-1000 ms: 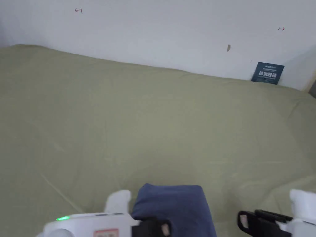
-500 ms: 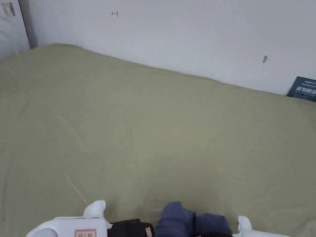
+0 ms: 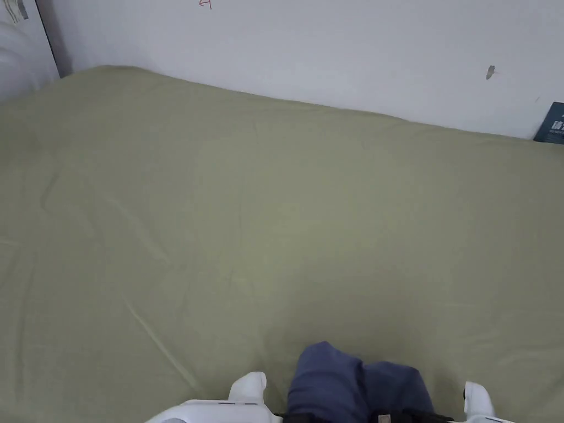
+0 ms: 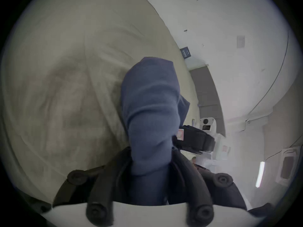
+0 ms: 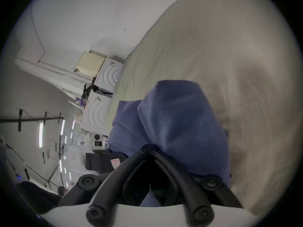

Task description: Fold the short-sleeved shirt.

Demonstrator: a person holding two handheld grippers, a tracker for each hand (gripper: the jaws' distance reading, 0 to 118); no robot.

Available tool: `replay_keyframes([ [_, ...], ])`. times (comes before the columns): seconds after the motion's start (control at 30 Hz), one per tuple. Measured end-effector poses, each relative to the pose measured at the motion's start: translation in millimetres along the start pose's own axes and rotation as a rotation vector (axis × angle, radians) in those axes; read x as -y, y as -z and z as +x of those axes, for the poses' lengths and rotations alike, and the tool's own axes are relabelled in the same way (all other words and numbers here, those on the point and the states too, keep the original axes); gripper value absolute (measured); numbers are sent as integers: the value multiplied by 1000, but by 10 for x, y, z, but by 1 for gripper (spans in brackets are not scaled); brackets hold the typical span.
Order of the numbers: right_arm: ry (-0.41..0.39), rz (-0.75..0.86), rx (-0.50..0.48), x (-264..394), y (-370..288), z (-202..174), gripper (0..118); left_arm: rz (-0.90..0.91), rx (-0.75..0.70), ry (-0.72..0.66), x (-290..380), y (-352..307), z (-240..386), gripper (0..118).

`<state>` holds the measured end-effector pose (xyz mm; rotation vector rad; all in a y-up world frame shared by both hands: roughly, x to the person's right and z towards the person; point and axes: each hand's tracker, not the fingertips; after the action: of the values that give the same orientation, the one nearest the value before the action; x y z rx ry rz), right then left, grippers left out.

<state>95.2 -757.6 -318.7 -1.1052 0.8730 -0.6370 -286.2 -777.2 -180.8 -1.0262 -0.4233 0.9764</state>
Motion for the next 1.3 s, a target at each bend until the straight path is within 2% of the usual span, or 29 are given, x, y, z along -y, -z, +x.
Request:
replay_keyframes([
  [0.03, -16, 0, -2, 9, -5, -22, 0, -12, 44, -38, -12, -35, -45, 24],
  [0.13, -20, -7, -12, 30, -19, -58, 0, 8, 11, 20, -127, -204, -64, 22],
  [0.2, -13, -6, -27, 33, -4, -52, 0, -3, 23, 10, -183, -305, -79, 22],
  [0.37, -36, 3, -30, 52, 97, -216, 0, 2, -56, 30, -516, -873, -186, 22],
  [0.5, -113, -38, 41, 79, 169, -400, 0, 126, -182, 23, -905, -1789, -402, 21],
  [0.67, -159, -25, 27, 137, 159, -733, 0, 168, -387, 90, -1622, -3193, -721, 21],
  [0.77, -161, -22, 16, 192, 170, -868, 0, 144, -569, 61, -1965, -3914, -887, 21],
  [0.93, -123, -11, 99, 337, 251, -936, 0, 171, -810, -10, -2379, -4661, -1312, 23],
  [0.97, -110, -13, 107, 366, 259, -935, 0, 192, -840, -19, -2400, -4712, -1385, 35],
  [1.03, -93, -13, 118, 426, 257, -930, 0, 247, -970, -54, -2344, -4707, -1511, 78],
  [1.07, -95, -10, 125, 462, 256, -942, 0, 251, -1021, -82, -2310, -4669, -1592, 93],
  [1.1, -98, -9, 127, 493, 256, -958, 0, 265, -1081, -138, -2224, -4602, -1643, 93],
  [1.2, -99, -10, 135, 529, 212, -1032, 0, 363, -885, -200, -1898, -4657, -1774, 93],
  [1.3, -138, 4, 102, 527, 103, -1179, 0, 404, -991, -97, -1735, -4822, -1373, 92],
])
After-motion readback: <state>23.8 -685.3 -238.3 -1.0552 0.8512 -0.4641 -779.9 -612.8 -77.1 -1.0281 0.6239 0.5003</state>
